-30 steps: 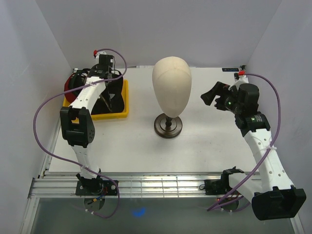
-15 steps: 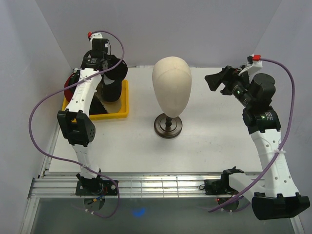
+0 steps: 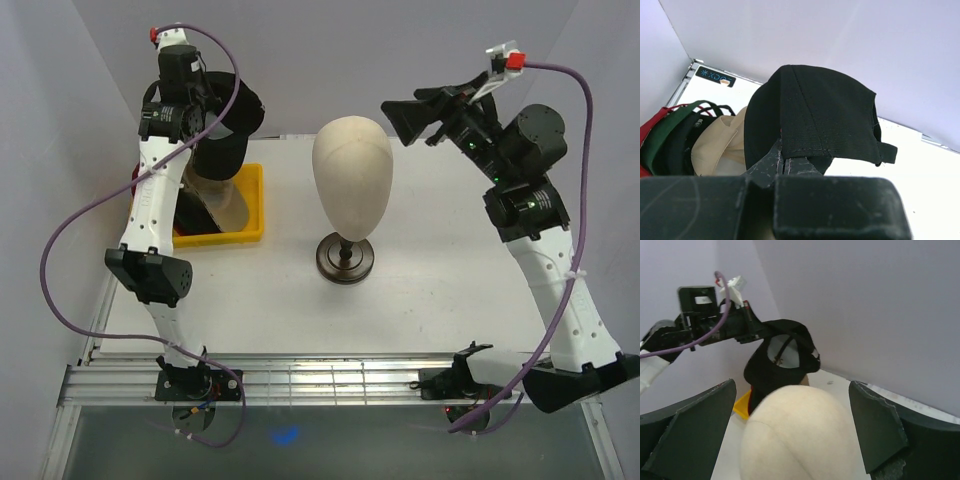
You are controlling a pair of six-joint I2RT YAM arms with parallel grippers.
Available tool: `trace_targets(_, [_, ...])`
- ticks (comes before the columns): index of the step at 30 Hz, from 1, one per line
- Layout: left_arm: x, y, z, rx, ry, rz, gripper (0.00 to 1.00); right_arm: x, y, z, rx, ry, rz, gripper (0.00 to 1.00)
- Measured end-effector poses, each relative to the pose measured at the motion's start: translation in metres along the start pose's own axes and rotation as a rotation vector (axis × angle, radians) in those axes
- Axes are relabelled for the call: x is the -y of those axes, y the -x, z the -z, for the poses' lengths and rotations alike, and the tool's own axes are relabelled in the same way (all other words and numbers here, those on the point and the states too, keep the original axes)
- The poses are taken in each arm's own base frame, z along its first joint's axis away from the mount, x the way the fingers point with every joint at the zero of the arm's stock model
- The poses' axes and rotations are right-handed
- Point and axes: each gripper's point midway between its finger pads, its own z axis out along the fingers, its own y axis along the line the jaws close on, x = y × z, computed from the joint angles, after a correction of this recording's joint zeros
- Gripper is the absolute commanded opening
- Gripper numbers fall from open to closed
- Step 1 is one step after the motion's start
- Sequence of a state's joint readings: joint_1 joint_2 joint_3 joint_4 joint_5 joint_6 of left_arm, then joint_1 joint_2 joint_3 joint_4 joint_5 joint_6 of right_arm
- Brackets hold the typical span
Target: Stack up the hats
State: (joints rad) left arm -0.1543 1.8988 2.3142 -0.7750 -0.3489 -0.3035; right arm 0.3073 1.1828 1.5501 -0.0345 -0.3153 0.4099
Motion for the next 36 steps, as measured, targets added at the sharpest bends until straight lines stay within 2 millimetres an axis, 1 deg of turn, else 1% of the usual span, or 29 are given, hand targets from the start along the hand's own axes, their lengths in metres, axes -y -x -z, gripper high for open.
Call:
trace_targets(2, [0.0, 0.004, 0.007, 0.002, -0.009, 0.011, 0.0, -0.031, 0.003, -0.016, -0.005, 0.079, 0.022, 0.98])
trace_targets(4, [0.0, 0.008, 0.013, 0.008, -0.013, 0.02, 0.0, -0.062, 0.004, -0.028, -0.009, 0.151, 0.044, 0.98])
trace_targets(5, [0.0, 0.01, 0.016, 0.012, -0.013, 0.025, 0.0, -0.077, 0.003, -0.032, -0.011, 0.182, 0.055, 0.98])
trace_targets(7, [-0.001, 0.012, 0.021, 0.013, -0.013, 0.034, 0.0, -0.099, 0.002, -0.036, -0.012, 0.226, 0.072, 0.98])
trace_targets(11, [-0.003, 0.009, 0.025, -0.005, -0.006, 0.054, 0.0, -0.143, -0.008, -0.04, -0.021, 0.283, 0.118, 0.98])
trace_targets(14, [-0.006, 0.003, 0.026, -0.028, 0.005, 0.061, 0.0, -0.186, -0.024, -0.045, -0.035, 0.32, 0.165, 0.98])
trace_targets(16, [-0.009, 0.0, 0.028, -0.043, 0.012, 0.068, 0.0, -0.212, -0.041, -0.047, -0.052, 0.326, 0.199, 0.99])
trace_targets(18, [-0.013, -0.003, 0.031, -0.059, 0.014, 0.079, 0.0, -0.232, -0.064, -0.049, -0.084, 0.317, 0.236, 1.0])
trace_targets(20, [-0.017, -0.005, 0.034, -0.073, 0.017, 0.094, 0.0, -0.244, -0.089, -0.052, -0.121, 0.286, 0.282, 1.0])
trace_targets(23, [-0.026, -0.008, 0.041, -0.097, 0.018, 0.126, 0.0, -0.252, -0.126, -0.059, -0.172, 0.209, 0.349, 0.99])
trace_targets(24, [-0.03, -0.01, 0.043, -0.108, 0.017, 0.139, 0.0, -0.253, -0.138, -0.06, -0.188, 0.185, 0.369, 0.96])
trace_targets(27, [-0.043, -0.018, 0.051, -0.146, 0.02, 0.176, 0.0, -0.254, -0.174, -0.064, -0.236, 0.126, 0.425, 0.95])
trace_targets(28, [-0.047, -0.02, 0.054, -0.158, 0.023, 0.187, 0.0, -0.253, -0.182, -0.066, -0.244, 0.113, 0.436, 0.95])
trace_targets(29, [-0.05, -0.021, 0.057, -0.166, 0.023, 0.199, 0.0, -0.252, -0.195, -0.068, -0.258, 0.097, 0.454, 0.95])
trace_targets(32, [-0.06, -0.028, 0.069, -0.188, 0.034, 0.236, 0.0, -0.251, -0.218, -0.076, -0.28, 0.073, 0.484, 0.95])
trace_targets(34, [-0.061, -0.033, 0.077, -0.202, 0.027, 0.263, 0.0, -0.253, -0.232, -0.082, -0.291, 0.068, 0.497, 0.95])
trace_targets(36, [-0.059, -0.042, 0.087, -0.226, 0.011, 0.293, 0.0, -0.255, -0.242, -0.088, -0.298, 0.065, 0.506, 0.96])
